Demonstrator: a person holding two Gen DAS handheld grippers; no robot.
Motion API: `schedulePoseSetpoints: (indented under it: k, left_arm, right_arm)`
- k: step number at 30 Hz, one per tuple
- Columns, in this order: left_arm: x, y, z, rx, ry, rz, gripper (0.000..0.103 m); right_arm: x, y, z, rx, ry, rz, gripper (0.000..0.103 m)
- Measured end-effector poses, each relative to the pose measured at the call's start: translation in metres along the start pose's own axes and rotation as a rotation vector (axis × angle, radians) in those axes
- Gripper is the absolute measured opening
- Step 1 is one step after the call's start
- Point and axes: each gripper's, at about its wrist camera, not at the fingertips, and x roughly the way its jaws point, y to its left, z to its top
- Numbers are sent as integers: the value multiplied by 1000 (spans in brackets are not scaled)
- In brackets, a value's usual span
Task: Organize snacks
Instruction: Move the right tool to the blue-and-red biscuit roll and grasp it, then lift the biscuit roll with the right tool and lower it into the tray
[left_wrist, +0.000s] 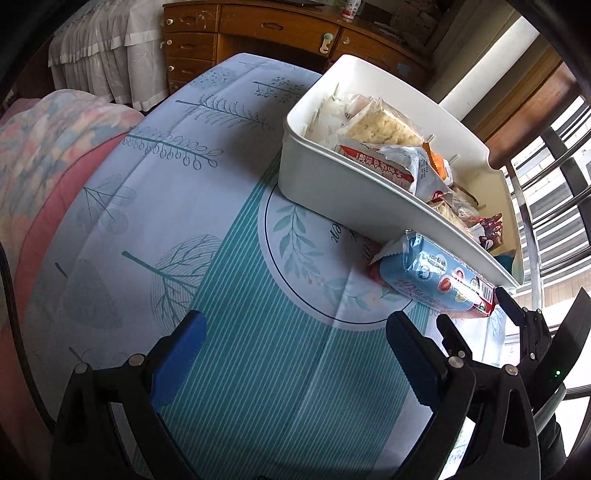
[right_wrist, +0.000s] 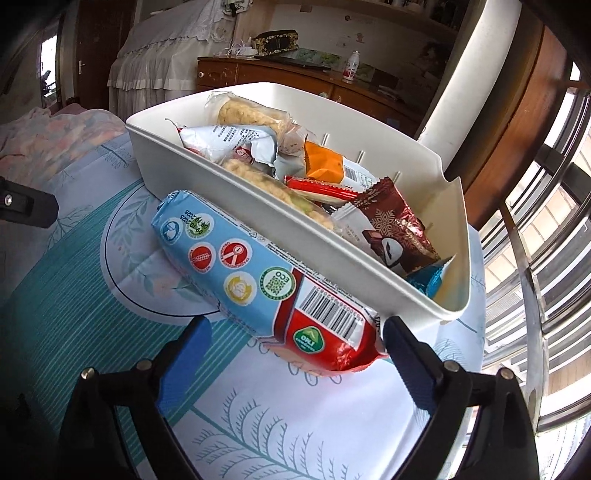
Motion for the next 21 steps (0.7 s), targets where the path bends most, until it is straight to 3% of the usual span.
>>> schedulePoseSetpoints:
  k: [6,12,21]
  left_arm:
    - [6,-6,-1,22,17,45,97]
    - [9,-9,-3,30,31,47,97]
    - [9,-12,-2,47,34,53,97]
  right_arm:
    - [1,1,-1,-21,-6,-12,93]
    - [-1,8,-6,-117,8,-117,65]
    - [-13,7,-6,-113,38,-79,45]
